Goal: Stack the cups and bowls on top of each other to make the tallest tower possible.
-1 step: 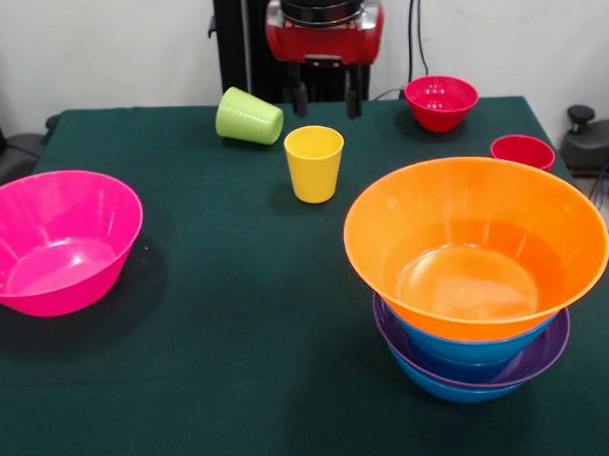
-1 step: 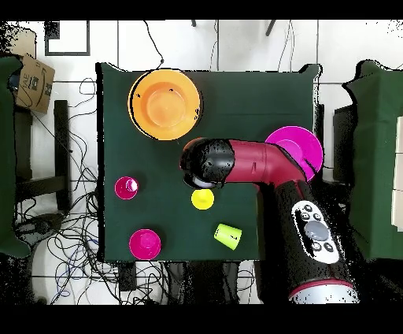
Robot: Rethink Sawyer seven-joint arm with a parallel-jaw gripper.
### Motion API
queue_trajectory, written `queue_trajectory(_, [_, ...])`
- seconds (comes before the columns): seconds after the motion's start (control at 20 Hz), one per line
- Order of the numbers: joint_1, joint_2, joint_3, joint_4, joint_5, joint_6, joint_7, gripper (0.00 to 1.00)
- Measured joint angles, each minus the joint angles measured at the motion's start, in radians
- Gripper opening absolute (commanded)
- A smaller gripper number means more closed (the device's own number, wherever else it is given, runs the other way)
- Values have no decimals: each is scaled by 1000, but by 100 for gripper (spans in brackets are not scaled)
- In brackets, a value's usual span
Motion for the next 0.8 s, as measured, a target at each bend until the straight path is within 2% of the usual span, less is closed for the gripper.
queue_trajectory(0.45, [-1, -2, 31, 37, -69, -7, 0, 100])
queue_trajectory(0.8, [-6, 3, 31, 43, -126, -59, 0, 100])
